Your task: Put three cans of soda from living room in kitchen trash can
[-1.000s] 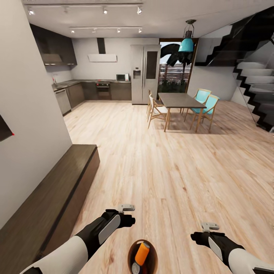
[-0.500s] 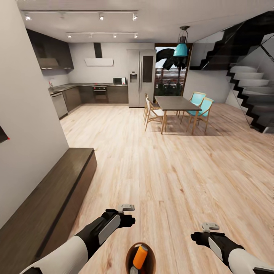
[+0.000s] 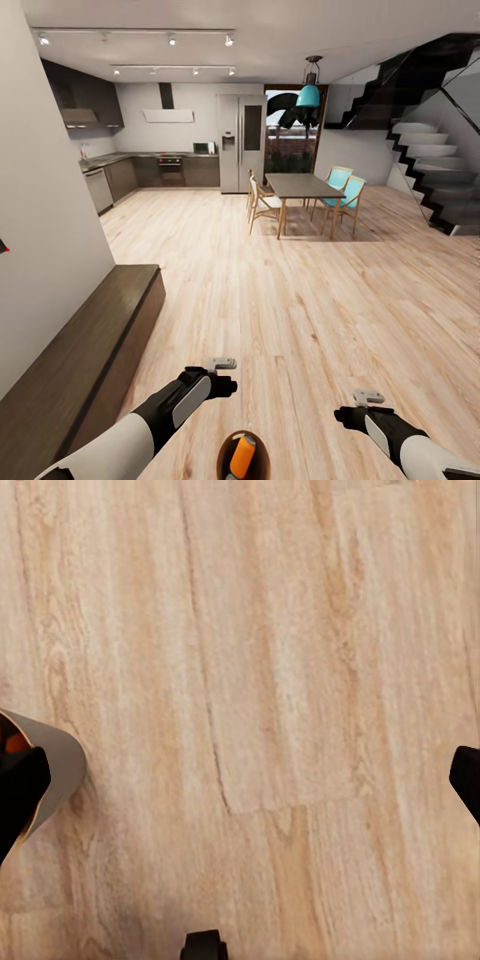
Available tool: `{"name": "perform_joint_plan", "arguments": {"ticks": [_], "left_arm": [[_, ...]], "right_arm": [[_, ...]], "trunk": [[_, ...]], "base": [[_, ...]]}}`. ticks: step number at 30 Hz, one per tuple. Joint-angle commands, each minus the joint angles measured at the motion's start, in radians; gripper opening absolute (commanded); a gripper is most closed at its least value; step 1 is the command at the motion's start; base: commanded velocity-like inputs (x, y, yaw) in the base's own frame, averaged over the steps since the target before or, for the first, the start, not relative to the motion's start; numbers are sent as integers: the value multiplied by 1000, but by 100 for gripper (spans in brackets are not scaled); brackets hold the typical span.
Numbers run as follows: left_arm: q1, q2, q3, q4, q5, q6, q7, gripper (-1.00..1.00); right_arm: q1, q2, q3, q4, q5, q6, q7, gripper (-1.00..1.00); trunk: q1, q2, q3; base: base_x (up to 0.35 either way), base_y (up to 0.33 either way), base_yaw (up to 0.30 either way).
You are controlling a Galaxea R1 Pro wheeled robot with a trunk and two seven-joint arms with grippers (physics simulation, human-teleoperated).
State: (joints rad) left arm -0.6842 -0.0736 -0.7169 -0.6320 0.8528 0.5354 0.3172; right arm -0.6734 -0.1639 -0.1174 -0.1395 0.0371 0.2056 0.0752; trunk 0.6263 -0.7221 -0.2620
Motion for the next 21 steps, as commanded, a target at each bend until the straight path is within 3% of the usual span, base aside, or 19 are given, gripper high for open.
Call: {"name": "perform_joint_plan", "arguments": {"ticks": [1, 4, 21], "left_arm": [[0, 0, 0, 0, 0, 0, 0, 100], [0, 0, 0, 0, 0, 0, -1, 100], [0, 0, 0, 2, 0, 0, -1, 100]], "right_arm": [[0, 0, 0, 0, 0, 0, 0, 100], [0, 1, 0, 1, 0, 0, -1, 100], [0, 1, 0, 1, 0, -2, -1, 100]], "trunk": [[0, 0, 2], [0, 0, 6], [-65, 119, 87]], "base": [[0, 0, -72], [0, 0, -72], [0, 0, -50]]}}
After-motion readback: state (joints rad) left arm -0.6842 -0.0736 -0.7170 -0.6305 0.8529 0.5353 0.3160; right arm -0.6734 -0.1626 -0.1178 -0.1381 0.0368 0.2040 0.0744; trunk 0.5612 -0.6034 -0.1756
